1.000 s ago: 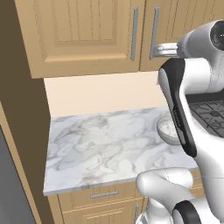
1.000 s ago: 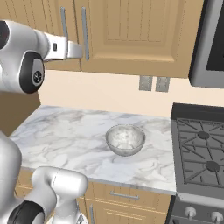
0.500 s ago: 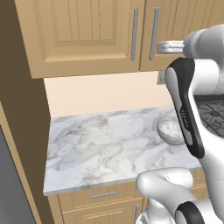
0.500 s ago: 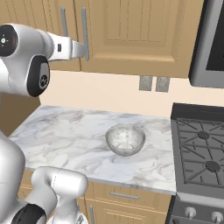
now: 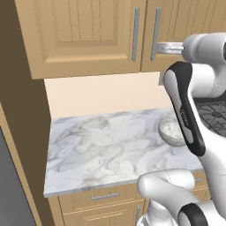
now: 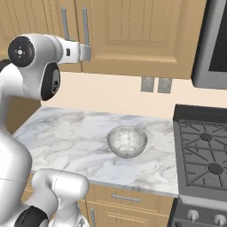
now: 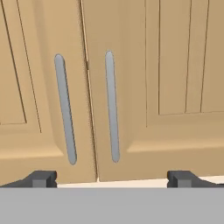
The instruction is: Open the cabinet. Pick the kiwi and peach from the cabinet and place them into the bowl. Then close the cabinet.
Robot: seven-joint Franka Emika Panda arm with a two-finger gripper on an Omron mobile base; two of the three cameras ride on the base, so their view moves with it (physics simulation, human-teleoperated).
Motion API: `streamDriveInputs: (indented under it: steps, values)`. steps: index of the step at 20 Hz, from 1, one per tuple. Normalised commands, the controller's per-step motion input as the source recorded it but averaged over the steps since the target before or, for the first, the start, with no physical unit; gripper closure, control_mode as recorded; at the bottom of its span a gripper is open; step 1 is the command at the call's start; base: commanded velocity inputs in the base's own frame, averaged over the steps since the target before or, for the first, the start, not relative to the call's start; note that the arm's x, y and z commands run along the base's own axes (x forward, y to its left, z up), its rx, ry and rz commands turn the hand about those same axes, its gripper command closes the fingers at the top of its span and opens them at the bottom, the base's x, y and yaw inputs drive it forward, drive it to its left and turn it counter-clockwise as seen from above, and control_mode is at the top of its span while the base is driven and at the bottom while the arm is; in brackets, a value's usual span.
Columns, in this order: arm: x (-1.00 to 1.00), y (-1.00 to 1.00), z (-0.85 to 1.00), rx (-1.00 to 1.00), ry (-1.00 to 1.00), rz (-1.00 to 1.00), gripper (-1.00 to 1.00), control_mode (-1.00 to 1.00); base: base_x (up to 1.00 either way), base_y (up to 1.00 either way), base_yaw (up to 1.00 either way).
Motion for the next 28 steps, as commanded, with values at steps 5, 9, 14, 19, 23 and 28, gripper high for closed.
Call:
streamDriveInputs:
  steps: [5,9,14,19,23,28]
  values:
    - [0.24,0.00,0.00,0.01,-0.01,0.04,-1.00,-1.00,0.00,0.00,0.00]
    - [0.27,0.00,0.00,0.00,0.00,0.01,-1.00,-1.00,0.00,0.00,0.00]
    - [0.41,0.00,-0.01,0.00,0.00,0.00,-1.00,-1.00,0.00,0.00,0.00]
    - [0.45,0.00,0.00,0.00,0.00,0.00,-1.00,-1.00,0.00,0.00,0.00]
    - [0.41,0.00,-0.04,0.00,0.00,0.00,-1.00,-1.00,0.00,0.00,0.00]
    - [0.39,0.00,-0.15,0.00,0.00,0.00,-1.00,-1.00,0.00,0.00,0.00]
